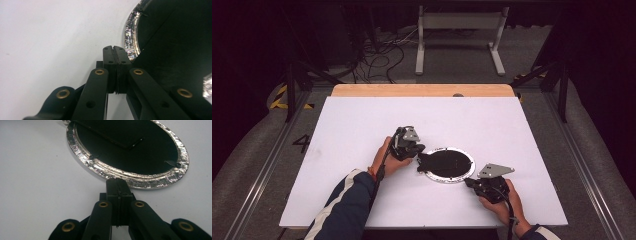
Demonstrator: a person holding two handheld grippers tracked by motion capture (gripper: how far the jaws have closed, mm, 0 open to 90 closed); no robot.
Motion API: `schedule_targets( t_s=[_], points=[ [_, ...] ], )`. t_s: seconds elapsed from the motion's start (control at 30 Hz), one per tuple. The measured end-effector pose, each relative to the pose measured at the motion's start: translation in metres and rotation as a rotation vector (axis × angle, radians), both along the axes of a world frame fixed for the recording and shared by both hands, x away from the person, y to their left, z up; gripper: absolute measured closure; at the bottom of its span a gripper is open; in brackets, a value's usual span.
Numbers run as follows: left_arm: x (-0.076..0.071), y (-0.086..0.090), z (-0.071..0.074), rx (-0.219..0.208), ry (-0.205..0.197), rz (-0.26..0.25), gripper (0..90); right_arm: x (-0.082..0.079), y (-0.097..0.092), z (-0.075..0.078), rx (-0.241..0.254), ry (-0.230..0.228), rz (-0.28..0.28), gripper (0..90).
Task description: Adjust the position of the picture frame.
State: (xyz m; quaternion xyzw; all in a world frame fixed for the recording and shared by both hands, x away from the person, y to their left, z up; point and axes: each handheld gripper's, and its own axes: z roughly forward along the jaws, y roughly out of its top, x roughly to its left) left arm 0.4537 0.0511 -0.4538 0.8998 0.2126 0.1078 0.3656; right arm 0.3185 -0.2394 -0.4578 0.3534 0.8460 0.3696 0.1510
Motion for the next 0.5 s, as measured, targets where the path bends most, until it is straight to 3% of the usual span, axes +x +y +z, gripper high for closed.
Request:
schedule_targets(
  t_s=[0.07,0.17,0.4,0.5],
  points=[
    [0.003,0.000,-0.004,0.012,0.012,0.002,89.4,0.001,0.003,0.000,-0.004,-0.004,0.003,90.0],
    [0.005,0.004,-0.004,-0.014,0.044,-0.009,89.5,0.004,0.006,-0.001,-0.010,-0.016,-0.004,90.0],
    [0.002,0.012,-0.002,-0.002,0.084,-0.038,90.0,0.009,0.009,0.000,-0.020,-0.027,-0.011,90.0],
    [-0.006,0.016,-0.001,0.022,0.075,-0.054,90.0,0.014,0.008,-0.001,-0.008,-0.023,-0.017,90.0]
  ],
)
